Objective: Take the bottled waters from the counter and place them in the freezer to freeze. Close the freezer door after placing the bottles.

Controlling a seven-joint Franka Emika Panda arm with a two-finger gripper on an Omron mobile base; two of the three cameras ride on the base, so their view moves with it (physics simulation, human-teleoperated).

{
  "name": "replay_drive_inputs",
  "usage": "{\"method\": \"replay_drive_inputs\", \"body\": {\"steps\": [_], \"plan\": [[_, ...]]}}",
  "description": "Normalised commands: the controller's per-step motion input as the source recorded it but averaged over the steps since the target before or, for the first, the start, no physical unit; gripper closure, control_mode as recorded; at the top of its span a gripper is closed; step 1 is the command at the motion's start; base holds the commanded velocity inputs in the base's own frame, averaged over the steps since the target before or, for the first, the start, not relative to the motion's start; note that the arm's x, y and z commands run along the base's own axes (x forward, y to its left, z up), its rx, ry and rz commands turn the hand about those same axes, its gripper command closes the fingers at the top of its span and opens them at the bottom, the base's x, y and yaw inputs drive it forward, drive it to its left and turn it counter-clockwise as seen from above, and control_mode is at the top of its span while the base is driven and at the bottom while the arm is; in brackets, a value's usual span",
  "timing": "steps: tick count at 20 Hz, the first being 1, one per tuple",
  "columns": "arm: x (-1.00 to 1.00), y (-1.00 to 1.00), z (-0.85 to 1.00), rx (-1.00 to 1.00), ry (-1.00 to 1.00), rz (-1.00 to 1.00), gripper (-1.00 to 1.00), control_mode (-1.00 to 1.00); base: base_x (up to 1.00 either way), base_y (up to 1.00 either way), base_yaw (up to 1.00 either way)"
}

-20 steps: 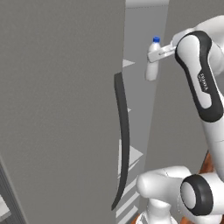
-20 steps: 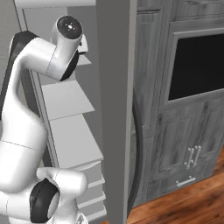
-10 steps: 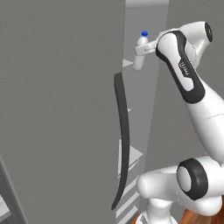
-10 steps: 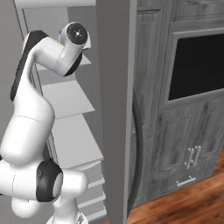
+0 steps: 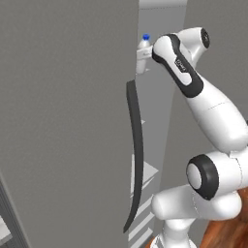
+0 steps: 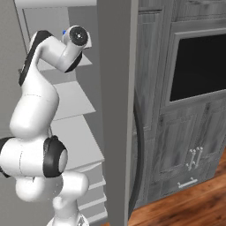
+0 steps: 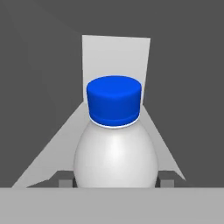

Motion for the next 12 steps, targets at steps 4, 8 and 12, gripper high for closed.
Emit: {"method": "replay_drive_inputs", "body": {"steps": [4, 8, 12], "plan": [[0.67, 0.02, 0.00, -0.01, 0.01, 0.00, 1.00, -1.00, 0.00, 0.00, 0.00], [0.57, 0.11, 0.00, -0.03, 0.01, 0.00, 1.00, -1.00, 0.00, 0.00, 0.00], [0.52, 0.17, -0.02, -0.01, 0.02, 0.00, 1.00, -1.00, 0.00, 0.00, 0.00]]}}
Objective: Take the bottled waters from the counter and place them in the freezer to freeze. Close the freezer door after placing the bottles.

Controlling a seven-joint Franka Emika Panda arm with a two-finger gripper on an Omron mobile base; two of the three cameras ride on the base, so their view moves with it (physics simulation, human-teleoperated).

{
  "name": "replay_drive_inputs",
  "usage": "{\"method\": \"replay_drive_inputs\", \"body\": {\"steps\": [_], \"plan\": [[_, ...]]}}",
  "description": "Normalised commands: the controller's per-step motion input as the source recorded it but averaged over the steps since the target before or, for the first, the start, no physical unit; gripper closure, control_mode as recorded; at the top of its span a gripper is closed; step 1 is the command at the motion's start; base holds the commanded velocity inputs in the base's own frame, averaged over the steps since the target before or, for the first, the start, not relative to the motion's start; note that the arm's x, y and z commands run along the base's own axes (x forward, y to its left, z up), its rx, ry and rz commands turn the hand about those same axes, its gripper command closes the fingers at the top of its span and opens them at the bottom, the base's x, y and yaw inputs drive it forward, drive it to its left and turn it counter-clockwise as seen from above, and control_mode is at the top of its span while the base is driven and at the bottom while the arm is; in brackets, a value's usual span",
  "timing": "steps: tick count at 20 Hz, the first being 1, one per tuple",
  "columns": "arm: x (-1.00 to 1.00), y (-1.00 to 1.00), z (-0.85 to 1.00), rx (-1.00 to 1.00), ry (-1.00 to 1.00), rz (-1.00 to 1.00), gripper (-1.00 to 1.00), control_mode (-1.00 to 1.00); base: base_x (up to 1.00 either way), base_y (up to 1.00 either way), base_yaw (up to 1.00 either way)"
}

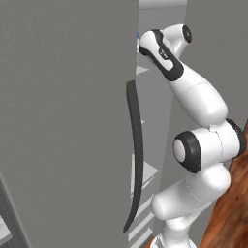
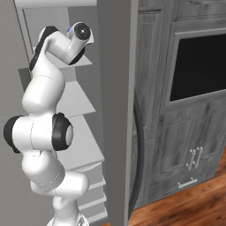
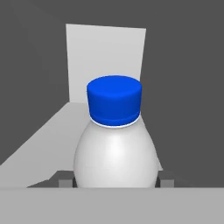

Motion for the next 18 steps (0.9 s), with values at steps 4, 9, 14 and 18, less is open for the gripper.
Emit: {"method": "replay_drive_inputs", "body": {"steps": [4, 9, 14, 18], "plan": [[0.48, 0.21, -0.02, 0.00, 0.01, 0.00, 1.00, -1.00, 0.00, 0.00, 0.00], [0.34, 0.14, -0.20, 0.00, 0.03, 0.00, 1.00, -1.00, 0.00, 0.00, 0.00], [0.31, 0.00, -0.35, 0.00, 0.01, 0.00, 1.00, -1.00, 0.00, 0.00, 0.00], [0.31, 0.00, -0.32, 0.00, 0.00, 0.00, 1.00, -1.00, 0.00, 0.00, 0.00]]}}
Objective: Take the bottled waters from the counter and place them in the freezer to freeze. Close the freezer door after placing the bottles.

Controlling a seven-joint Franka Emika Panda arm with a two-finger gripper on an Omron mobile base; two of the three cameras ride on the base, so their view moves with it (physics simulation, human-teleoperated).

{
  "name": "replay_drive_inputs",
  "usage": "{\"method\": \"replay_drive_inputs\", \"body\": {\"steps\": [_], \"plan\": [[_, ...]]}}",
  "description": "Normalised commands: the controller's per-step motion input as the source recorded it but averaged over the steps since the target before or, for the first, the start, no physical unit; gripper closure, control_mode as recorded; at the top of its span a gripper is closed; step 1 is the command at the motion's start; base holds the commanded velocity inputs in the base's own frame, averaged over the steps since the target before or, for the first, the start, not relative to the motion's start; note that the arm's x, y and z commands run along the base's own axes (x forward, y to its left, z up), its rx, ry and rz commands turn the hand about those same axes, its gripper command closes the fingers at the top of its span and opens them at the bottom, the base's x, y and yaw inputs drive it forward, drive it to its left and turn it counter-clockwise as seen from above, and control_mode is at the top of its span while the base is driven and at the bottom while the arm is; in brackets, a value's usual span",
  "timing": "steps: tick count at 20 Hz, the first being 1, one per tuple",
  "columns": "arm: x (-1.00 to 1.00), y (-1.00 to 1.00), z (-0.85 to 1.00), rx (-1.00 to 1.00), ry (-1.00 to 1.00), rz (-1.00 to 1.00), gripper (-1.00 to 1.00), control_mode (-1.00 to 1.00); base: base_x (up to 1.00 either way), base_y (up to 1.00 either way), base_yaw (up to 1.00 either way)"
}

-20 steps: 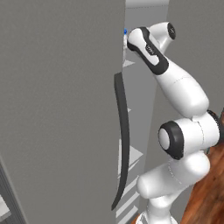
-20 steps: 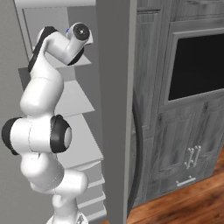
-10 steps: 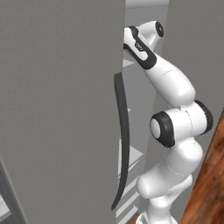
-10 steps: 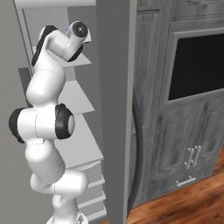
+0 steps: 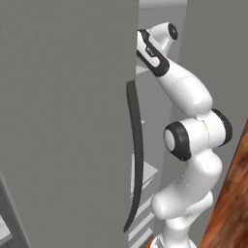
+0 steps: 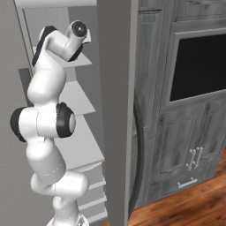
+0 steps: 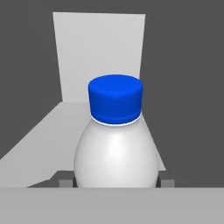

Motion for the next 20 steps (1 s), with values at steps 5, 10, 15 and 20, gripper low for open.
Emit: {"method": "replay_drive_inputs", "body": {"steps": [5, 10, 15, 20], "plan": [[0.20, 0.00, -0.40, 0.00, -0.01, -0.02, 1.00, -1.00, 0.00, 0.00, 0.00], [0.00, 0.00, -0.14, 0.00, -0.02, 0.00, 1.00, -1.00, 0.00, 0.00, 0.00], [0.00, 0.00, 0.00, 0.00, 0.00, 0.00, -1.00, -1.00, 0.00, 0.00, 0.00], [-0.03, 0.00, 0.00, 0.00, 0.00, -0.01, -1.00, -1.00, 0.00, 0.00, 0.00]]}}
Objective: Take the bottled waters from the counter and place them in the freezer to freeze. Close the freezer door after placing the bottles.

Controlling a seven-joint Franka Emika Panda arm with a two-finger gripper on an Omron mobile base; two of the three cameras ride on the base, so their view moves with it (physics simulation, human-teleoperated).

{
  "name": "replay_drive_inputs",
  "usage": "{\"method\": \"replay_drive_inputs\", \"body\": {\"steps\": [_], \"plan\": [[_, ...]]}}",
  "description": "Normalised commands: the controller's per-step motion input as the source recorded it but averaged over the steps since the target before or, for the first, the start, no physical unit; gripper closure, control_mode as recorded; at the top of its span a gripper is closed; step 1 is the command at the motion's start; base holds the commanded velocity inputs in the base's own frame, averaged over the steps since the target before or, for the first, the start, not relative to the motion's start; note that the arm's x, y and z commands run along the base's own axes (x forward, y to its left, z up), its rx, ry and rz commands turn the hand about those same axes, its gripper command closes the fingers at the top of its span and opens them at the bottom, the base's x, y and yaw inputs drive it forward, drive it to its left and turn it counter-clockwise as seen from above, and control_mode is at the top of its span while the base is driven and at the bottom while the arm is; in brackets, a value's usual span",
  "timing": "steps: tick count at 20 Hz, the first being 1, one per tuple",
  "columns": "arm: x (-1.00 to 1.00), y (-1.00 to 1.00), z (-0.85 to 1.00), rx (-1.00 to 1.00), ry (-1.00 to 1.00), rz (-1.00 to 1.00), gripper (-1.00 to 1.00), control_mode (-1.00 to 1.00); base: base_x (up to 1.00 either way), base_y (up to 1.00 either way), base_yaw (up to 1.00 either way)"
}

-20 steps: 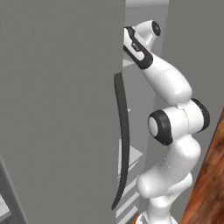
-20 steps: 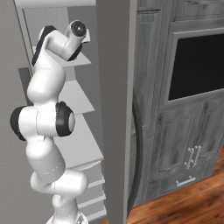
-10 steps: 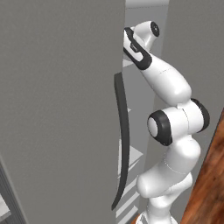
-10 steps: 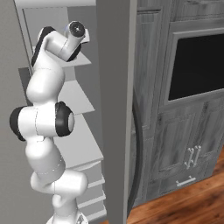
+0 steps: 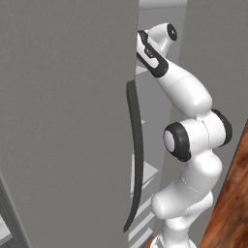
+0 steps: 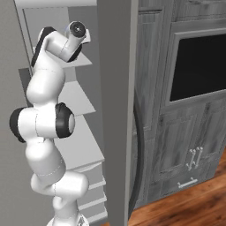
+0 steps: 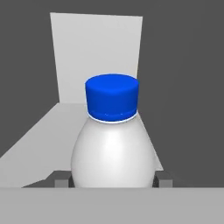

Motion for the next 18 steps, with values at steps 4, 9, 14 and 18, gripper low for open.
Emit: {"method": "replay_drive_inputs", "body": {"steps": [4, 9, 14, 18], "plan": [[-0.12, -0.14, 0.03, 0.00, 0.00, -0.03, -1.00, -1.00, 0.00, 0.00, 0.00], [-0.39, -0.14, 0.22, 0.00, -0.01, -0.04, -1.00, -1.00, 0.00, 0.00, 0.00], [-0.70, -0.32, 0.20, 0.00, -0.01, -0.06, -1.00, -1.00, 0.00, 0.00, 0.00], [-0.94, -0.42, 0.17, 0.00, -0.05, -0.08, -1.00, -1.00, 0.00, 0.00, 0.00]]}}
